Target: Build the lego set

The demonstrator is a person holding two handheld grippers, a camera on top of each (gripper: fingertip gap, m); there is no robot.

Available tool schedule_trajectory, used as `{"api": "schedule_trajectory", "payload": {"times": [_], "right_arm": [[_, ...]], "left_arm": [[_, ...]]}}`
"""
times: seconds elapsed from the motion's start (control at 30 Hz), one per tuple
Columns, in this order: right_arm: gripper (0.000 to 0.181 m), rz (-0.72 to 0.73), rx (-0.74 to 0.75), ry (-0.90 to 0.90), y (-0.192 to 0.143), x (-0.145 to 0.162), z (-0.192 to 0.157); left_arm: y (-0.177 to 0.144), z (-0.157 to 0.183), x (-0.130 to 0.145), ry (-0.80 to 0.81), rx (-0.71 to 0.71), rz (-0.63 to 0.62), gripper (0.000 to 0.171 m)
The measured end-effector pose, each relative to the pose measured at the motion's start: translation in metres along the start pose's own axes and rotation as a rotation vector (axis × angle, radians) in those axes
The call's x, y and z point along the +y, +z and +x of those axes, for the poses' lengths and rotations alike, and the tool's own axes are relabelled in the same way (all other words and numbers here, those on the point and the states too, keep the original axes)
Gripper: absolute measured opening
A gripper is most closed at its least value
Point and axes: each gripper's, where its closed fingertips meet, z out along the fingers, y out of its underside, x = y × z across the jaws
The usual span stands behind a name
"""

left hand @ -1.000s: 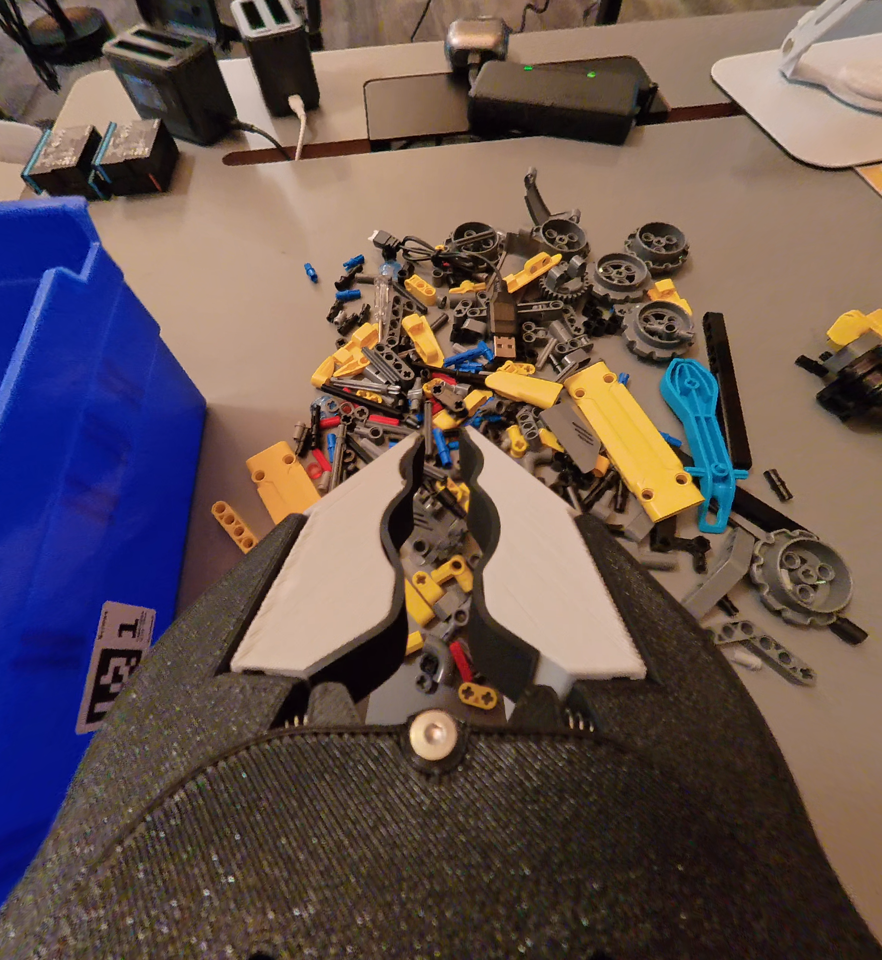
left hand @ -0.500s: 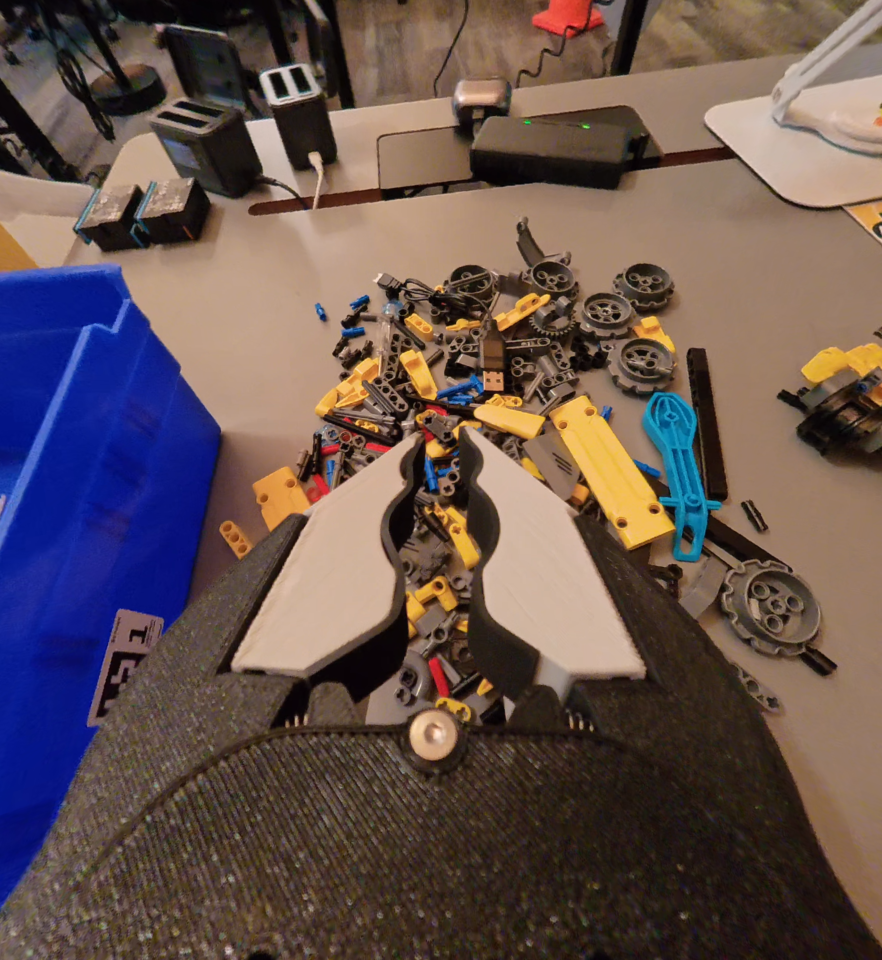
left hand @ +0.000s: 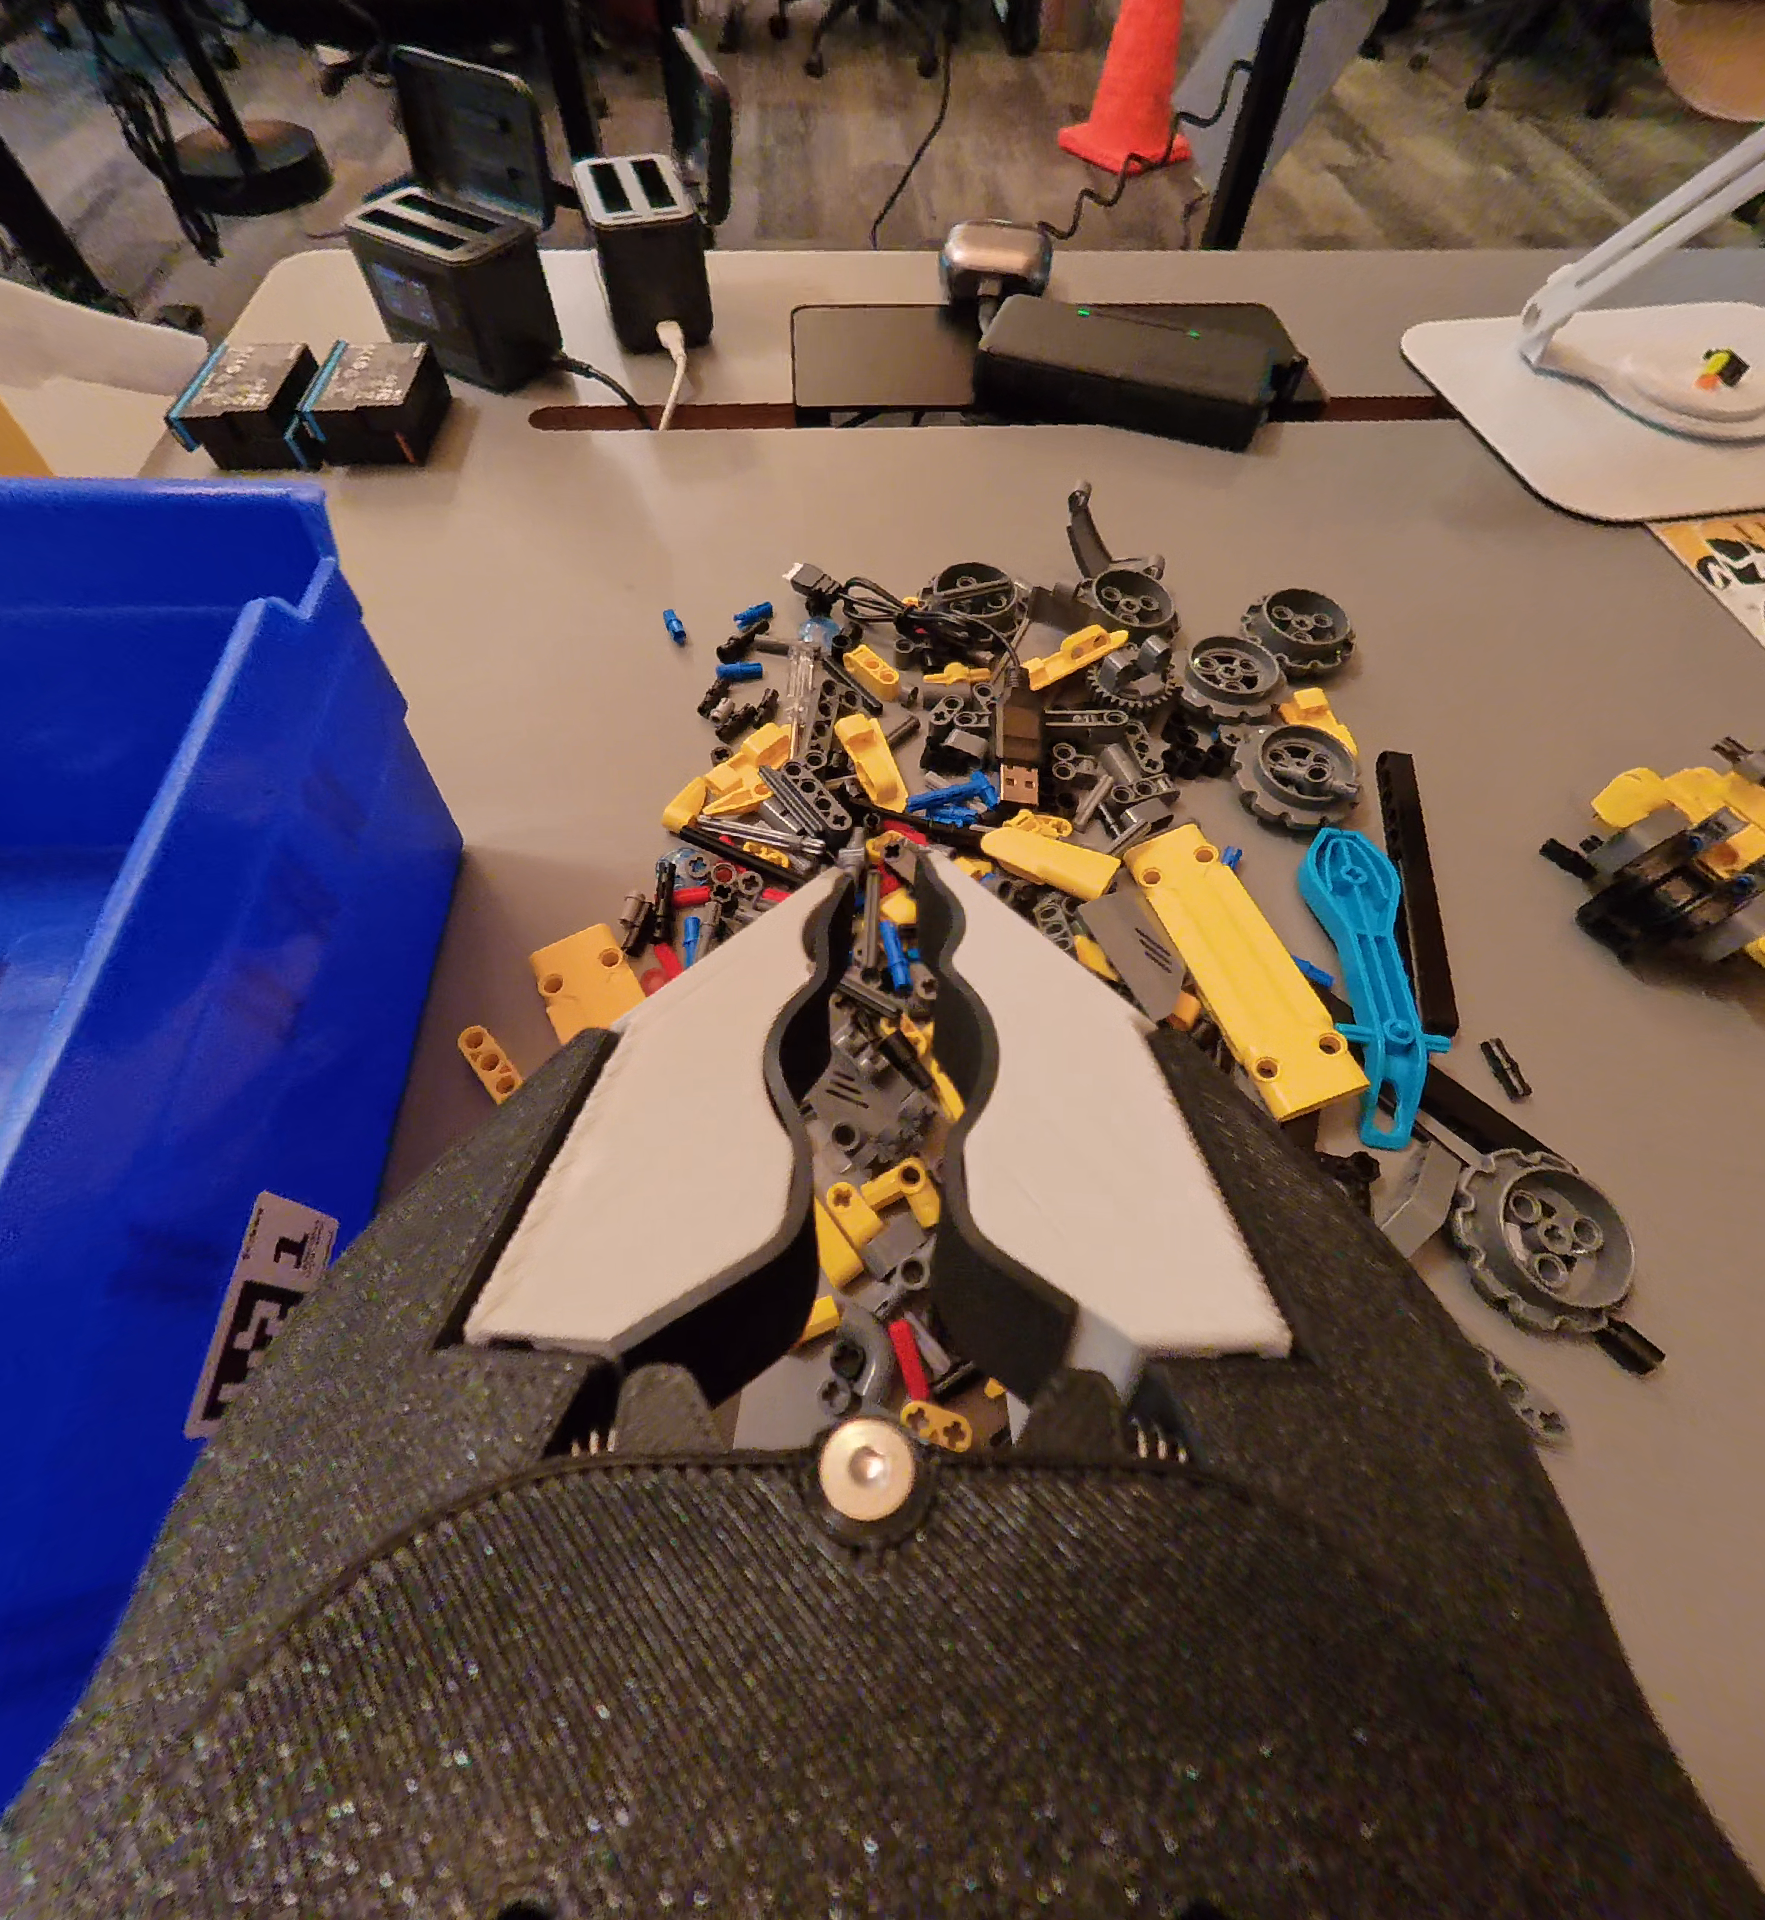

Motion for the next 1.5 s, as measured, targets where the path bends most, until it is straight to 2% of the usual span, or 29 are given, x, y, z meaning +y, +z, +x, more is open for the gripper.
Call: {"api": "schedule_trajectory", "payload": {"times": [0.1,0.23,0.33,0.47,0.6,0.8,1.0,1.33,1.5], "right_arm": [[0.017,0.089,-0.075,-0.019,0.027,-0.038,-0.018],[0.014,0.16,-0.186,-0.035,0.079,-0.086,-0.047],[0.009,0.095,-0.24,-0.075,0.125,-0.108,-0.059],[0.003,-0.058,-0.311,-0.085,0.182,-0.12,-0.062],[0.003,-0.186,-0.378,-0.079,0.216,-0.123,-0.064],[0.003,-0.34,-0.305,-0.225,0.241,-0.113,-0.059],[0.011,-0.419,-0.225,-0.385,0.243,-0.101,-0.053],[0.013,-0.332,-0.25,-0.386,0.237,-0.116,-0.064],[0.018,-0.382,-0.256,-0.328,0.243,-0.108,-0.068]], "left_arm": [[0.001,0.002,0.0,0.016,-0.003,-0.003,0.007],[0.001,0.004,-0.001,0.033,-0.006,-0.001,0.007],[0.002,0.003,0.001,0.033,-0.001,-0.007,0.008],[0.001,-0.004,0.003,0.045,-0.026,-0.013,0.008],[0.0,-0.008,0.004,0.042,-0.024,-0.016,0.011],[-0.006,-0.006,-0.006,-0.012,0.023,0.033,0.013],[-0.007,-0.004,-0.008,-0.008,0.029,0.037,0.013],[-0.005,-0.007,-0.006,-0.005,0.015,0.03,0.014],[-0.005,-0.007,-0.005,-0.005,0.013,0.027,0.014]]}}
